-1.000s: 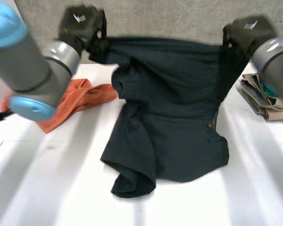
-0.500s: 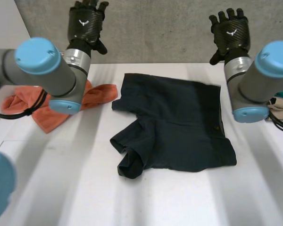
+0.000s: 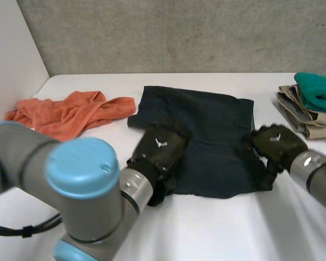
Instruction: Fold the laundry.
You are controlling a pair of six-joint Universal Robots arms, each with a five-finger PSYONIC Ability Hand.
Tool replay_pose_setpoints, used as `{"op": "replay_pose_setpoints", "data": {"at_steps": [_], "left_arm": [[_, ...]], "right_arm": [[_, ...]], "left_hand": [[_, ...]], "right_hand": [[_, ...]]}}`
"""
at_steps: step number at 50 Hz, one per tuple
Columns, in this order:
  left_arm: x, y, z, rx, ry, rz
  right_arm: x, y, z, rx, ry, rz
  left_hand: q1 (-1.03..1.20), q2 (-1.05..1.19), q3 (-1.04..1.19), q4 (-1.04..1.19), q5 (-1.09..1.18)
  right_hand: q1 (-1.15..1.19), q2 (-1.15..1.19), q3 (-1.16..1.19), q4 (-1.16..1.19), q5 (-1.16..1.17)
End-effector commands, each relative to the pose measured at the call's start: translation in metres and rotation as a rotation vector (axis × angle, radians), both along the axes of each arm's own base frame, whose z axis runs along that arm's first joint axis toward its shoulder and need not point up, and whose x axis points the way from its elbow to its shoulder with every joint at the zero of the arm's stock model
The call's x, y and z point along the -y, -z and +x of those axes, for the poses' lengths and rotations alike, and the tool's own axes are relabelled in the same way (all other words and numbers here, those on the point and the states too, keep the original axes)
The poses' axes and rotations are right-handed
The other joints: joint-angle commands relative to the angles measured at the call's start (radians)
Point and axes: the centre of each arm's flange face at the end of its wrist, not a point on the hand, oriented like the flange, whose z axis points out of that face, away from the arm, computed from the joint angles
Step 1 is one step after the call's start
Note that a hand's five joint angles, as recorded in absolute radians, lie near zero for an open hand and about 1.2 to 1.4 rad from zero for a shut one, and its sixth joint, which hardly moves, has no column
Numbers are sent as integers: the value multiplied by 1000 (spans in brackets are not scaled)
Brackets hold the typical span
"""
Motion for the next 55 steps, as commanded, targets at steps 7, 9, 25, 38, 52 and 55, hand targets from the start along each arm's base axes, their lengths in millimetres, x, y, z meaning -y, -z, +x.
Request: {"op": "replay_pose_setpoints", "data": {"at_steps": [7, 9, 25, 38, 52, 55], "left_arm": [[48, 50, 5, 62, -309, -41], [59, 51, 13, 67, -350, -41], [103, 40, 64, 130, -502, -68], [53, -12, 75, 48, -355, -117], [4, 24, 76, 124, -126, 11], [2, 37, 77, 167, -116, 35]], "right_arm": [[-21, 37, -9, 59, -69, 15], [-22, 38, -9, 73, -90, 21], [-11, 52, -4, 89, -148, -74], [-5, 63, -3, -4, -186, -117], [1, 58, -6, 1, -143, -143], [2, 58, -7, -5, -129, -145]], "left_hand": [[79, 81, 83, 79, 74], [79, 81, 83, 79, 74], [-15, -13, -10, -15, -19], [111, 113, 115, 110, 106], [458, 460, 462, 457, 453], [452, 454, 456, 452, 447]], "right_hand": [[414, 398, 397, 401, 394], [396, 380, 380, 383, 376], [384, 369, 368, 371, 364], [915, 899, 898, 902, 895], [1123, 1107, 1107, 1110, 1103], [1123, 1107, 1107, 1110, 1103]]}}
